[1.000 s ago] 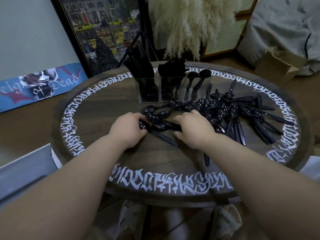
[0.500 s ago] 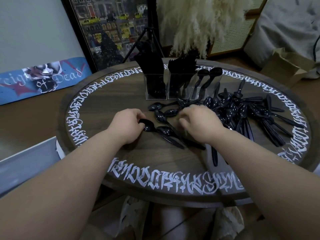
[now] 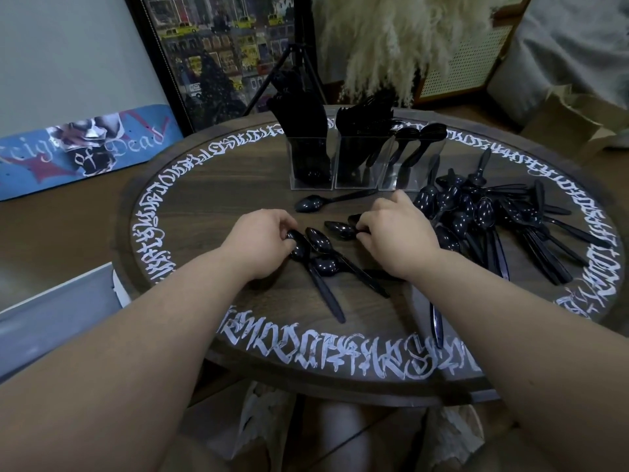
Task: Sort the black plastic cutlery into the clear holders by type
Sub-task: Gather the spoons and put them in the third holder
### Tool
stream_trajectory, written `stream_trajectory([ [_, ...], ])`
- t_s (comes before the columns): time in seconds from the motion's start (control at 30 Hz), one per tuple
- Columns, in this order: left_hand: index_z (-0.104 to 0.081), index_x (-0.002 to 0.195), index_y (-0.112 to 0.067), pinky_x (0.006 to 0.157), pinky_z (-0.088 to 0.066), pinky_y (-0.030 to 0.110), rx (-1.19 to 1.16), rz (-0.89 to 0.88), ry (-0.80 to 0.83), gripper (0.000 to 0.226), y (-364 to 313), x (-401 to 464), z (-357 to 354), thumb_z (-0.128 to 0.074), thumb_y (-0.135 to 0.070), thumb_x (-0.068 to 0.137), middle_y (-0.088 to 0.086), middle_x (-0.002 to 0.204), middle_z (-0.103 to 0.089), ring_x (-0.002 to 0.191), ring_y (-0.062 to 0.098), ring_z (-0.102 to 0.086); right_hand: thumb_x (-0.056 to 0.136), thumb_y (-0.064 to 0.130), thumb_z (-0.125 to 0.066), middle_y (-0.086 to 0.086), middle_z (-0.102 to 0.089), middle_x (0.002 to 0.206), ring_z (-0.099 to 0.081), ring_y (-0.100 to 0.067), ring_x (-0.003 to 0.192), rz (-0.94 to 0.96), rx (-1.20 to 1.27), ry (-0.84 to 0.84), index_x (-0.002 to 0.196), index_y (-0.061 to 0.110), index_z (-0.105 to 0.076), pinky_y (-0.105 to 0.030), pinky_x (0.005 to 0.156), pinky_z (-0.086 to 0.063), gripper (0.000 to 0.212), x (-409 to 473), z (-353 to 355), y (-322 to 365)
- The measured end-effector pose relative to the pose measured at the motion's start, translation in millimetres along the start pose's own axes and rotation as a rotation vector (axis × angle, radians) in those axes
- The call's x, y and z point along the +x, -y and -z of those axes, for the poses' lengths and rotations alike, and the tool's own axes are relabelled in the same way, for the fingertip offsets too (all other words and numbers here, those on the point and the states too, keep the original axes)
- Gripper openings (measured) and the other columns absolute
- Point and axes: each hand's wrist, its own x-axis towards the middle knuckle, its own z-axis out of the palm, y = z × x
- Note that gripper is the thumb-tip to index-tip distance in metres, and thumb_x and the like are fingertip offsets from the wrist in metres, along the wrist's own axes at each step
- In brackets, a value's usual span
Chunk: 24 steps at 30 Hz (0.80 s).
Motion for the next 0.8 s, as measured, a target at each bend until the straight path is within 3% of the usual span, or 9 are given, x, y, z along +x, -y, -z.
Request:
stream_trajectory([
  [0.13,-0.066,0.107,-0.021,0.073,-0.036,0.022,0.010,-0.001,-0.018,0.018,-0.4,-0.4,0.7,-0.057,-0.017,0.092,-0.012,0.078,-0.053,0.083,0.014,-0.053,0.096,0.033,-0.051,-0.003,-0.059,0.111,-0.046,-0.024,0.110,-0.029,0.128,-0.065,0.111,0.017,-0.065,-0.036,0.088,-0.044,0.026,-1.7,7.1,2.3],
  [0.33,-0.058,0.099,-0.023,0.087,-0.049,0.035,-0.156,0.062,-0.147,0.019,1.7,1.0,3.5,-0.047,-0.011,0.090,0.004,0.101,-0.066,0.094,0.025,-0.063,0.097,0.029,-0.051,-0.003,-0.064,0.088,-0.059,-0.025,0.084,-0.031,0.382,-0.167,0.104,0.013,-0.058,-0.041,0.077,-0.049,0.019,-7.8,16.6,8.9],
  [0.47,-0.058,0.115,-0.023,0.082,-0.041,0.027,-0.110,0.049,-0.150,0.031,2.1,0.3,4.8,-0.056,-0.013,0.086,0.005,0.109,-0.061,0.101,0.024,-0.057,0.085,0.045,-0.064,0.000,-0.063,0.081,-0.058,-0.022,0.080,-0.001,0.384,0.056,0.087,0.017,-0.057,-0.033,0.073,-0.047,0.029,-8.6,15.1,16.3],
  [0.6,-0.050,0.131,-0.024,0.089,-0.044,0.027,-0.144,0.033,-0.127,0.048,-0.2,-3.8,6.1,-0.059,-0.013,0.085,0.002,0.116,-0.062,0.105,0.022,-0.059,0.073,0.048,-0.075,0.000,-0.061,0.079,-0.058,-0.021,0.080,0.017,0.251,0.299,0.087,0.015,-0.060,-0.033,0.074,-0.049,0.038,-7.4,15.7,19.3],
  [0.7,-0.042,0.137,-0.025,0.074,-0.040,0.021,-0.194,0.052,-0.151,0.055,-2.2,-5.8,8.8,-0.060,-0.015,0.086,-0.002,0.104,-0.064,0.089,0.015,-0.059,0.076,0.038,-0.075,0.003,-0.058,0.073,-0.056,-0.020,0.076,0.016,0.239,0.382,0.072,0.021,-0.052,-0.029,0.067,-0.046,0.029,-5.8,14.7,17.3],
  [0.8,-0.047,0.130,-0.023,0.066,-0.038,0.020,-0.246,0.073,-0.189,0.046,-5.3,-5.8,10.7,-0.061,-0.016,0.087,-0.005,0.086,-0.064,0.083,0.012,-0.057,0.080,0.031,-0.069,0.001,-0.057,0.071,-0.057,-0.022,0.076,0.025,0.211,0.362,0.067,0.019,-0.051,-0.029,0.066,-0.047,0.025,-7.2,15.3,16.9],
])
